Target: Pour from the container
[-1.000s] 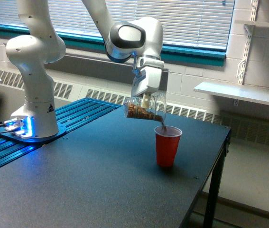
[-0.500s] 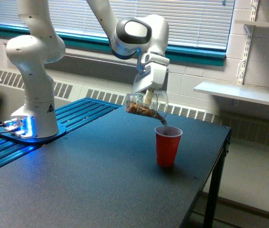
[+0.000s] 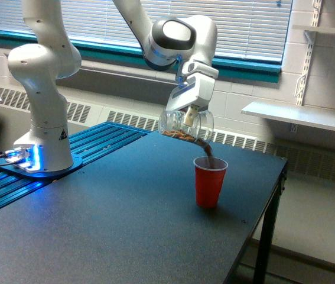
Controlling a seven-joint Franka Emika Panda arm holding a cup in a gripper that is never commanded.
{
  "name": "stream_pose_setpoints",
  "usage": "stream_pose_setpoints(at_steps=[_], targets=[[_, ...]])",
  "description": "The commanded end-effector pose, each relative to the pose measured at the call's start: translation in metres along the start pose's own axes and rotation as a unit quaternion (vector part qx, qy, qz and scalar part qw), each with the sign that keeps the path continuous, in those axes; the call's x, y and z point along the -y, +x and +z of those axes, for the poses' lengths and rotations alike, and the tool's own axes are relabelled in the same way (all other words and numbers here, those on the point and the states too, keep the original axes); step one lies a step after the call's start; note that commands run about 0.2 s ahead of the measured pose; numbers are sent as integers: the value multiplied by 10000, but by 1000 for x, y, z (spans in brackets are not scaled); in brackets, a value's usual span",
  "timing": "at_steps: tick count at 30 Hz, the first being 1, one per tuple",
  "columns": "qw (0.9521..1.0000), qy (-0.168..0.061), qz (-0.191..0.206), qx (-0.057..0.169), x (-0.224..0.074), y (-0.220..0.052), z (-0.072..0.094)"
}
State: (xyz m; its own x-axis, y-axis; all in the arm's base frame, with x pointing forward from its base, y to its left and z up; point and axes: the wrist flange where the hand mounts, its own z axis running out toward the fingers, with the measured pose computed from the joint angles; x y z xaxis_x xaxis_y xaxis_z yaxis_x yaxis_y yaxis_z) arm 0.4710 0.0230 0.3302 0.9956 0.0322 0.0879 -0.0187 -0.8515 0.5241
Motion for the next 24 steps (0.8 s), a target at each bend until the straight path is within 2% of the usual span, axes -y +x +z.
stream_pose_setpoints(at_steps=[1,24], targets=[[9994,-101,-339,17,2,4,-5],[9951,-355,-886,252,-1,13,-17]])
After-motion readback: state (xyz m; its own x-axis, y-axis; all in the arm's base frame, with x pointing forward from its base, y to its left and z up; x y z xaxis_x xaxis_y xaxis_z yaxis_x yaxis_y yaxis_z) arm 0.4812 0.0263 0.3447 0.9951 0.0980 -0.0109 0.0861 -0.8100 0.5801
